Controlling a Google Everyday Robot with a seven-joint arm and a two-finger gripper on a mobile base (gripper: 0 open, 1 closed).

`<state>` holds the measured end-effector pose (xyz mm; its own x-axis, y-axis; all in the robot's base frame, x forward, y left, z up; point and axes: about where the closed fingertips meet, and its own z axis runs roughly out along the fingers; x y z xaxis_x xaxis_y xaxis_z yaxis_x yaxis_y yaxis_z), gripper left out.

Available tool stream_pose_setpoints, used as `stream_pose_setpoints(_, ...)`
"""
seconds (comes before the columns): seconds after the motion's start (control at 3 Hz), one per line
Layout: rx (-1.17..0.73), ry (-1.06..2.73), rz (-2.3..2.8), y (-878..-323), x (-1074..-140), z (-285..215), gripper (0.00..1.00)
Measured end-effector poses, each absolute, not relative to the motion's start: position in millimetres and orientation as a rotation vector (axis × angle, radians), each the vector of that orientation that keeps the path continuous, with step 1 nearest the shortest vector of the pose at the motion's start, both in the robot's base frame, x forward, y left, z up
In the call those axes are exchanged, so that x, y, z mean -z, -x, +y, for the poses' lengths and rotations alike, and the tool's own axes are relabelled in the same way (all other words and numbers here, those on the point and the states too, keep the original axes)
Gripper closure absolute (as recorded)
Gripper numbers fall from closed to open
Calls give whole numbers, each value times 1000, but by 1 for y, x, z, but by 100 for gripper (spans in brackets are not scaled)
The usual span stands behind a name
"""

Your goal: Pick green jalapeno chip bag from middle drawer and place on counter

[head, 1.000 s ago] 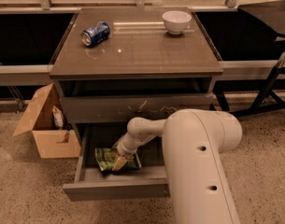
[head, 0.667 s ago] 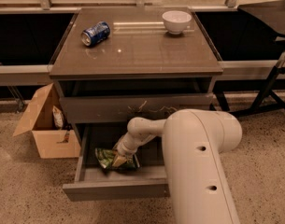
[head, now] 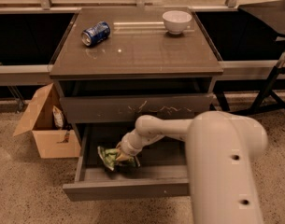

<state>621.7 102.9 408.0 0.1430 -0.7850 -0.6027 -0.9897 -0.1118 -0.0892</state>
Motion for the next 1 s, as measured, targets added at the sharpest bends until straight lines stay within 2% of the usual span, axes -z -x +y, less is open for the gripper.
stream_pose_setpoints(0.67, -599, 1803, 1432, -587, -516, 81, 100)
stream_pose_setpoints(1.0, -599, 1803, 1432, -587, -516, 81, 100)
